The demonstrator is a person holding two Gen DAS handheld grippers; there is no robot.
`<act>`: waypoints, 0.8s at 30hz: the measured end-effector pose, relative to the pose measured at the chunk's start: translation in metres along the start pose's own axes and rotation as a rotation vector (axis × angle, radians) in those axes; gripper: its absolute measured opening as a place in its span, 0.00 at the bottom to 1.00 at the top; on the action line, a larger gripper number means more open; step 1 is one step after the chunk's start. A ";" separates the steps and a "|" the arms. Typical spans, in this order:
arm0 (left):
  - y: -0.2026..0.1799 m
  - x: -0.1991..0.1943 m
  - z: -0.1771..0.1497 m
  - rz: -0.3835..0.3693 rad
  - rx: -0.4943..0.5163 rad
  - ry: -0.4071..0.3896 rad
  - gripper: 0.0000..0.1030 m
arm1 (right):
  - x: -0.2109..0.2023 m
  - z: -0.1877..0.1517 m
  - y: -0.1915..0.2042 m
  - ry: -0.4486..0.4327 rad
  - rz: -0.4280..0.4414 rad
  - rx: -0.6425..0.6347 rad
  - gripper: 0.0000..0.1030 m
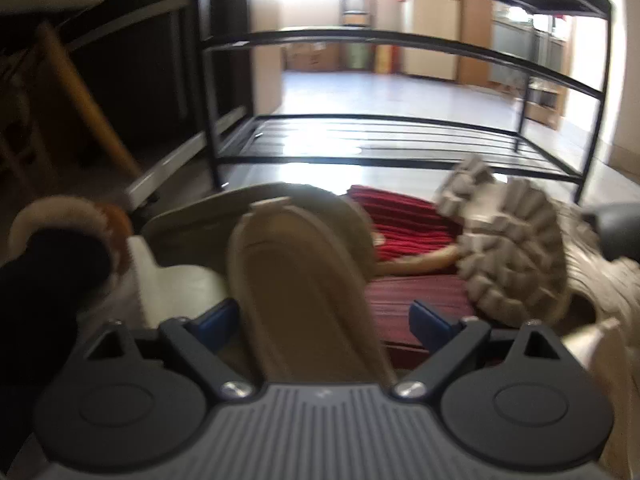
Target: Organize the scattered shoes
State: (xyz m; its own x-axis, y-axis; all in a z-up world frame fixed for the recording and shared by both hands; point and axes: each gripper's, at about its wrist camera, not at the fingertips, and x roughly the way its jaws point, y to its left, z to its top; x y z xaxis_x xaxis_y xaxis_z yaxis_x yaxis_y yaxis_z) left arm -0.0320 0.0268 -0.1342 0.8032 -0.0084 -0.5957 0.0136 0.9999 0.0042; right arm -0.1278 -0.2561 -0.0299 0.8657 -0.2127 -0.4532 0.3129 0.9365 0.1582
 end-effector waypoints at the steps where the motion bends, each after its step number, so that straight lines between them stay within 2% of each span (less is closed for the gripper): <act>1: 0.001 -0.003 0.002 0.014 -0.007 -0.008 0.87 | 0.000 -0.001 -0.001 0.003 -0.001 0.001 1.00; 3: 0.003 -0.011 0.005 0.024 -0.014 -0.042 0.84 | 0.001 -0.002 -0.002 0.010 -0.002 0.006 1.00; 5: 0.001 -0.017 0.005 0.012 -0.004 -0.048 0.68 | 0.003 -0.004 -0.002 0.017 -0.003 0.011 1.00; 9: 0.003 -0.012 0.000 -0.004 -0.018 0.015 0.46 | 0.004 -0.006 0.001 0.021 0.002 0.010 1.00; 10: 0.003 -0.010 -0.001 0.008 -0.011 0.018 0.43 | 0.003 -0.006 0.002 0.020 0.003 0.004 1.00; 14: 0.009 -0.001 0.001 0.040 -0.034 0.021 0.44 | 0.003 -0.008 0.003 0.025 0.002 -0.002 1.00; 18: 0.006 0.004 0.000 0.069 -0.002 0.013 0.44 | 0.005 -0.010 0.001 0.044 -0.001 0.007 1.00; 21: 0.010 0.006 0.002 0.064 -0.009 0.015 0.43 | 0.006 -0.011 0.001 0.048 0.000 0.006 1.00; 22: 0.012 0.006 0.003 0.067 -0.013 0.015 0.39 | 0.006 -0.011 0.001 0.048 0.001 0.004 1.00; 23: 0.014 0.006 0.003 0.071 -0.018 0.015 0.25 | 0.006 -0.011 0.001 0.049 0.003 0.002 1.00; 24: 0.017 0.005 0.004 0.067 -0.029 0.015 0.18 | 0.007 -0.011 0.001 0.051 0.004 0.005 1.00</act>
State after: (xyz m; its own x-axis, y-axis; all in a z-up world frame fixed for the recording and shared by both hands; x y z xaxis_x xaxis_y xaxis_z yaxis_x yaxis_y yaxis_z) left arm -0.0250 0.0434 -0.1341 0.7928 0.0589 -0.6067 -0.0579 0.9981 0.0212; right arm -0.1262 -0.2533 -0.0424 0.8460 -0.1948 -0.4963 0.3120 0.9358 0.1644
